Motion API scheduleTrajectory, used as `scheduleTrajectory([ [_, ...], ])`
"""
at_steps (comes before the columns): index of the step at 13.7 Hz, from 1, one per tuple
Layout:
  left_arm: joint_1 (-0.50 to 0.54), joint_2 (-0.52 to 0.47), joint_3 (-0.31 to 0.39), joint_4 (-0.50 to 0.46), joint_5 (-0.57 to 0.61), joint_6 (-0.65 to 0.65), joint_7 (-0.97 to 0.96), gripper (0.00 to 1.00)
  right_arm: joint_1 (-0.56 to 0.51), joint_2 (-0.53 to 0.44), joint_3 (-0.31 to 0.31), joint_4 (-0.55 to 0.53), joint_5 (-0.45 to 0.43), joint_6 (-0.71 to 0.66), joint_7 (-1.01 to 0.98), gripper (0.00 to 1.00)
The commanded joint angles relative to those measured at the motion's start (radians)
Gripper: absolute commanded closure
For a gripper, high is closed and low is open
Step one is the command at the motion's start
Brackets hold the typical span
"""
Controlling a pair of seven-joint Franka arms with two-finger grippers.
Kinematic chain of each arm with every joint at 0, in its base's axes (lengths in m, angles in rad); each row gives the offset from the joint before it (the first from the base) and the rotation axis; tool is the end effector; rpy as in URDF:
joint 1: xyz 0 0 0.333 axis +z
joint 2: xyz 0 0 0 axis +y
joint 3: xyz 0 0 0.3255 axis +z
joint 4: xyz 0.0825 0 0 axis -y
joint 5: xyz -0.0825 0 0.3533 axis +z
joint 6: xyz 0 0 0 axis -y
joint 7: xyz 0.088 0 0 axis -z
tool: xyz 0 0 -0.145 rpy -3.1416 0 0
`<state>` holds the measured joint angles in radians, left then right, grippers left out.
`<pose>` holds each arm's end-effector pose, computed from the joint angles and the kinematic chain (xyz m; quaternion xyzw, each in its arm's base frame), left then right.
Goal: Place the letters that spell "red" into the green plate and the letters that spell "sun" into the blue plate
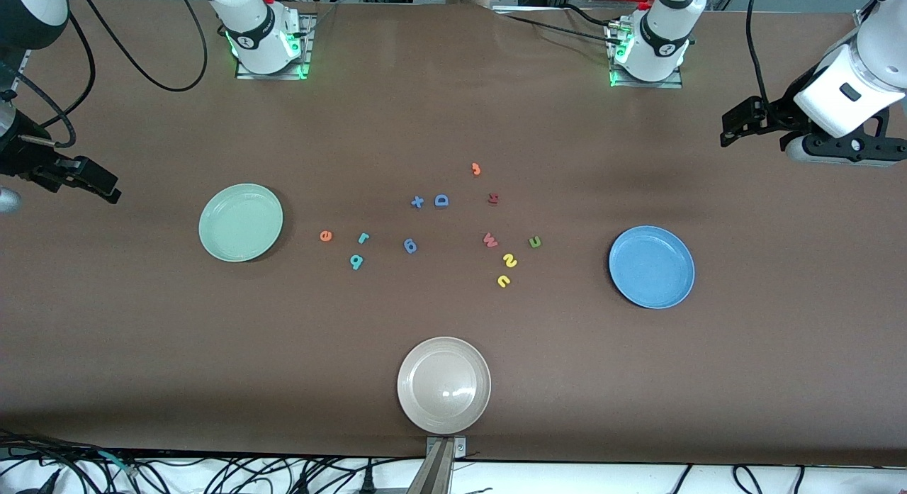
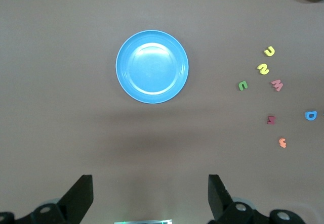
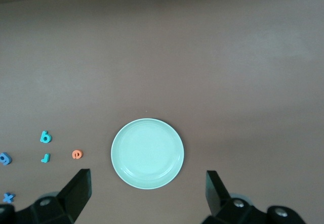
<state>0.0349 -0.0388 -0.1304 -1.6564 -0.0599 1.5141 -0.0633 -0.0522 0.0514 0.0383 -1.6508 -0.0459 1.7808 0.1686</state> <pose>0.4960 -0.0577 0.5741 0.9981 -0.0160 -0.0539 0.0232 0.5592 -0.0139 0.5518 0.9952 -0.0872 0.0409 0.0185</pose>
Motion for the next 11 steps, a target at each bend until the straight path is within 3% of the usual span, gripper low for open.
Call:
scheduleTrajectory([
  [1,-0.004,0.025,0.006,0.035,0.017,-0.005,0.023,0.00,0.002,0.002,0.002,0.014,0.020,-0.015,0.002,0.00],
  [11,-0.023,0.027,0.005,0.043,0.022,-0.005,0.028,0.00,0.014,0.002,0.002,0.008,0.021,-0.043,0.015,0.00],
])
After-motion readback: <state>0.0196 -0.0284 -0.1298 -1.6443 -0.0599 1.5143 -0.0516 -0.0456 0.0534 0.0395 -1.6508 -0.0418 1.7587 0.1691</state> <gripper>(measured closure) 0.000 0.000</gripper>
